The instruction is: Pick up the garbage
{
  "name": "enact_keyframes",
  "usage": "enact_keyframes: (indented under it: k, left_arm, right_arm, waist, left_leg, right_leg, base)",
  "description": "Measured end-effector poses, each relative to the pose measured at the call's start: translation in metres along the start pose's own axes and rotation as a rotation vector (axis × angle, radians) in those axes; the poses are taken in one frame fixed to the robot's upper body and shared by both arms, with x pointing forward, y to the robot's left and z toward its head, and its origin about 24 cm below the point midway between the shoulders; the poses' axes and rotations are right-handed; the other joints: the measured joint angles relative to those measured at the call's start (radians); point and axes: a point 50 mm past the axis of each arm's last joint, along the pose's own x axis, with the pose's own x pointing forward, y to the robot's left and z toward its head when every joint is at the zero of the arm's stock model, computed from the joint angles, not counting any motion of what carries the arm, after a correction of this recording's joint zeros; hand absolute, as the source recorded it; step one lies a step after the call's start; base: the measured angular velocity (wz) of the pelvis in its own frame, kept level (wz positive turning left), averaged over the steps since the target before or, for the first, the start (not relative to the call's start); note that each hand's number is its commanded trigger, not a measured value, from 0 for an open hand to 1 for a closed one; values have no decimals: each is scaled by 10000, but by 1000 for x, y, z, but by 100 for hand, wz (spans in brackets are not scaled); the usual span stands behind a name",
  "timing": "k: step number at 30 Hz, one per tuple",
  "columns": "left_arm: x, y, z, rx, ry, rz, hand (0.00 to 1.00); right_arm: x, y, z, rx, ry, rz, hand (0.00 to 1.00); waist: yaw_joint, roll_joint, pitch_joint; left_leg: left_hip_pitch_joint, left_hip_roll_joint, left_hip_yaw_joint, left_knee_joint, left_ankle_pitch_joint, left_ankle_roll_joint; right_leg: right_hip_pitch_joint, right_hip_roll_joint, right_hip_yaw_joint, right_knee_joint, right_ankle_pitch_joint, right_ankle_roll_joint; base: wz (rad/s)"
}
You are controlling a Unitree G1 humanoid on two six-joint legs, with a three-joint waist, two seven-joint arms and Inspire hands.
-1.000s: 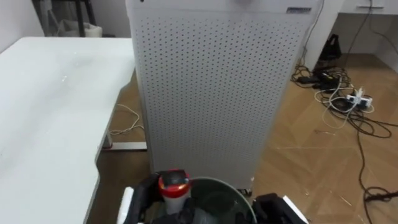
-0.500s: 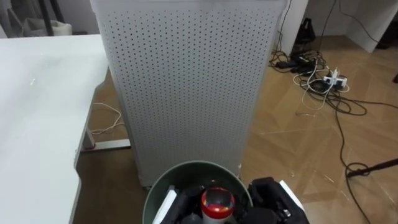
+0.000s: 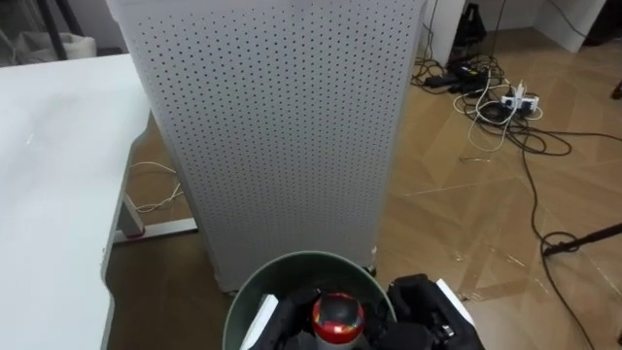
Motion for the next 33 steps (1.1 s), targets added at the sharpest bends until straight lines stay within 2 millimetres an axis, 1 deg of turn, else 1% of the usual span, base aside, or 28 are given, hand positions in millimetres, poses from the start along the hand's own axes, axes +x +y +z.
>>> enact_keyframes:
  k: [3,7,15,20,24,26,30,33]
  left_arm:
    - [1,-4,0,83,0,-101,0]
    - [1,-5,1,46,-24,-99,0]
    - [4,-3,3,203,-134,-52,0]
    - [6,1,5,303,-215,189,0]
    - [9,3,8,327,-329,196,0]
    - [9,2,8,325,-354,186,0]
    - [9,3,10,339,-450,168,0]
    - [10,4,17,314,-753,183,0]
  right_arm:
    - [1,3,2,16,-98,188,100]
    - [1,7,0,-61,1,349,100]
    - [1,4,0,-53,-16,193,100]
    - [1,2,1,2,-50,-157,100]
    - [0,0,0,-33,-1,-441,100]
    - [-1,-2,-1,-84,21,-532,100]
    - [-8,-5,-8,-70,256,-806,100]
    - [-11,-10,-10,-81,219,-1148,100]
  waist:
    - [-12,-3,-2]
    - [8,-7,-1]
    - [-29,-22,-10]
    - [-219,-87,-47]
    - [-335,-177,-104]
    - [-398,-180,-107]
    - [-516,-174,-110]
    - [-552,-169,-111]
  left_leg:
    - [26,1,1,-58,1,-2]
    - [23,-2,1,-70,2,-2]
    - [22,0,3,-77,2,-3]
    - [-15,-11,41,-73,2,-2]
    - [-6,-12,40,-70,2,-1]
    - [3,-14,34,-69,2,-1]
    - [142,-19,8,-120,0,-1]
    - [172,-22,26,-144,0,-1]
  right_leg:
    - [9,9,-1,-9,0,0]
    - [3,11,-2,-22,0,0]
    - [-31,9,0,-29,0,0]
    - [-137,-10,5,27,0,0]
    - [-115,-7,3,2,1,-1]
    - [-92,-6,3,-12,1,-1]
    - [79,1,-3,-55,2,-1]
    - [97,1,11,-73,3,-1]
  base:
    - [0]
    - [0]
    - [0]
    - [-6]
    - [-2]
    - [0]
    - [2]
    - [0]
